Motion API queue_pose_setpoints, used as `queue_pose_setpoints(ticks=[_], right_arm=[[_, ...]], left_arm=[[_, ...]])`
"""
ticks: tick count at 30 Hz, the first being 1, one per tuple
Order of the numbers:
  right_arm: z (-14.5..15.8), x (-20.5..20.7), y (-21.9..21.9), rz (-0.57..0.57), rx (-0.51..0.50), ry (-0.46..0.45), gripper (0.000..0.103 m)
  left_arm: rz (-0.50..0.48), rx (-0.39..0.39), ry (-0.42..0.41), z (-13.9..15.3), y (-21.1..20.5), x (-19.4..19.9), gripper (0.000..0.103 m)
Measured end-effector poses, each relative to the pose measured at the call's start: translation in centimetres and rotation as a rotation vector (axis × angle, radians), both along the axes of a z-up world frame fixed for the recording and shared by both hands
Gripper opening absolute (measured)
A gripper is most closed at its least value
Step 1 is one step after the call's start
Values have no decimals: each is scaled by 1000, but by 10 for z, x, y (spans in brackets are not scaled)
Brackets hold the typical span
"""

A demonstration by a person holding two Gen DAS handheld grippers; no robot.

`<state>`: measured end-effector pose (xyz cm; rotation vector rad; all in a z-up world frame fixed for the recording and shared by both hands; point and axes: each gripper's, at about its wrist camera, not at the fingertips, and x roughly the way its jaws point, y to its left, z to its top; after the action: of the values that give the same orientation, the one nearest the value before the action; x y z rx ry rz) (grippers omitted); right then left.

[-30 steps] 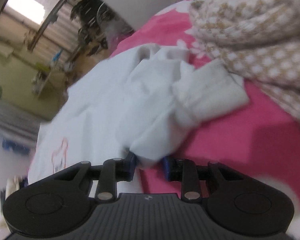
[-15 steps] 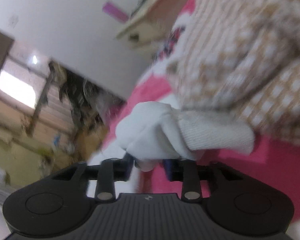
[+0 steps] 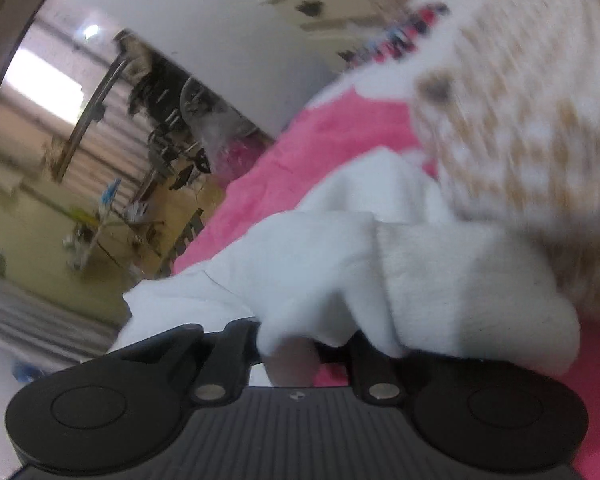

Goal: Fold clothes

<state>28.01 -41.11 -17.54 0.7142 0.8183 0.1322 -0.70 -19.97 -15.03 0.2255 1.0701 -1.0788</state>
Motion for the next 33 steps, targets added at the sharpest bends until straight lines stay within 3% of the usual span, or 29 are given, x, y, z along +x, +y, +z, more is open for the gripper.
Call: queue_pose_setpoints(ticks=[5,7,9,11,12,13,17,19,21,23,27,29,33], right_arm=[[61,-17,11,39,-360,-220,9],[71,-23,8,45,-527,-243,9],[60,-17,1,74,-562,-164,9],[38,-3,-2,159,-555,-13,10],[38,-5,0,189,-580,-7,10],[41,-9,3,212,-606,-2,13],[78,-51,4,223,-665,-47,42],[98,-64,0,168,-759,-59,59],[112,-88,-10,93,-810,-95,60],[124,-108,-24,-15,-746,-125,60],[118,-115,-36,5,-314,-115,59],[93,-97,-22,71,-164,-28,58],[31,-53,3,86,-42,139,55]], left_arm=[[0,-15,6,1,0,2,0],[4,-19,10,1,0,4,0],[9,-20,11,0,-1,5,0],[11,-16,8,-1,-2,5,0],[12,-14,7,-1,-2,5,0],[12,-11,6,-2,-3,5,0],[12,-10,4,-2,-6,7,0],[14,-12,5,-2,-7,8,0],[17,-13,4,-2,-6,8,0],[20,-14,3,-2,-5,7,0],[30,-10,7,-3,-7,8,0],[31,-9,4,-2,-7,8,0],[32,-8,0,-2,-6,7,0]])
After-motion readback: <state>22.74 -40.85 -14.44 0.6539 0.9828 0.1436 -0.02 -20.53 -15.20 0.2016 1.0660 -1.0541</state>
